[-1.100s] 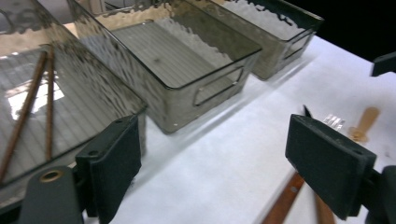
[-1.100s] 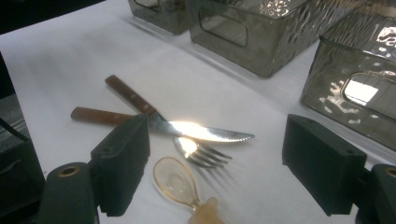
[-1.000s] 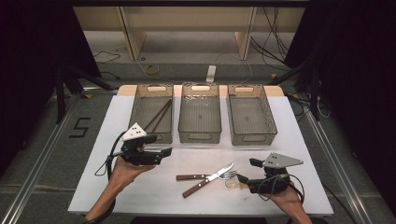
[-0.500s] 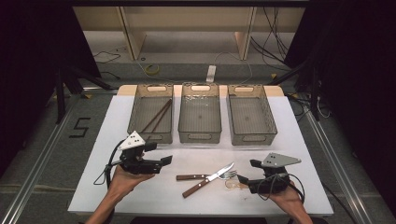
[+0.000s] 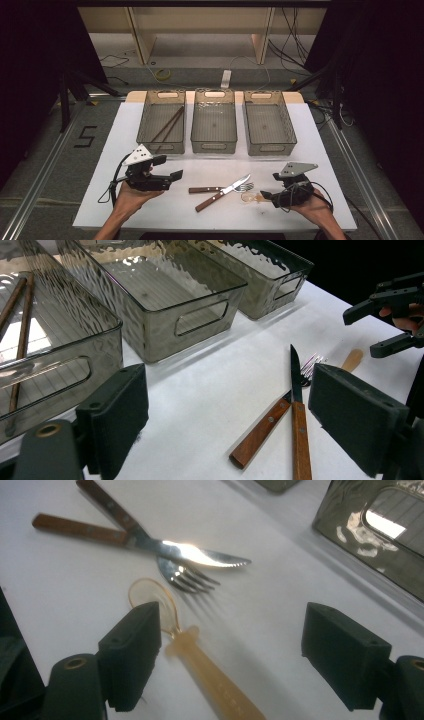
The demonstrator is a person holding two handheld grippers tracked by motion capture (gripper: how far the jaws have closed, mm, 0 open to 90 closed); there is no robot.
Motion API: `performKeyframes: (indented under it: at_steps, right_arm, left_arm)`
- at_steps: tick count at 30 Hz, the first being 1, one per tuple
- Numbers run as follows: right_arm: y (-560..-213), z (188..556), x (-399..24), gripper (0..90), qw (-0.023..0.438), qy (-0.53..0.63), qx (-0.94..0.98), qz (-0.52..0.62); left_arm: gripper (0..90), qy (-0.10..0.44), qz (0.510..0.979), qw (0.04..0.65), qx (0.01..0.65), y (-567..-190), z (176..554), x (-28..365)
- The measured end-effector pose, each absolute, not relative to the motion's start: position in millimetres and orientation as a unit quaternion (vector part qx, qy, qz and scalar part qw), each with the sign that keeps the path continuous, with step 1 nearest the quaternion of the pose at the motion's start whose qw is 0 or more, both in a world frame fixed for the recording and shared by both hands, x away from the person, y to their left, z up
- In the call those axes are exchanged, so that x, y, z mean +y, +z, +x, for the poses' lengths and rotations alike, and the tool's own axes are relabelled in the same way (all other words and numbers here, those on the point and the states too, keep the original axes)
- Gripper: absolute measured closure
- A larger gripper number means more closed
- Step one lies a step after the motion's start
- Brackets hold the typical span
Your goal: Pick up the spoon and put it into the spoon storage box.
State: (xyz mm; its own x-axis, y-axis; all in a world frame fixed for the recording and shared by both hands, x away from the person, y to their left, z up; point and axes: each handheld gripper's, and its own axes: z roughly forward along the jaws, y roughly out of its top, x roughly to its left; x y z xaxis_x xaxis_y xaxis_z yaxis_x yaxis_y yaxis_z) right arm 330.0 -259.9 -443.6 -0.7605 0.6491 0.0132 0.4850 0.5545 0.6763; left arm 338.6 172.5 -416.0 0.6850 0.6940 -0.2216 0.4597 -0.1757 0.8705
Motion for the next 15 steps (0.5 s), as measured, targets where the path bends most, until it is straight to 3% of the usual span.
performKeyframes:
  at_steps: [15]
  right_arm:
    - [-446.1,334.0,-257.4,39.4,0.082,0.253,0.921,0.283]
  left_arm:
    - [15.5,0.114,0.761,0.517,0.375,-416.3,337.7,171.4]
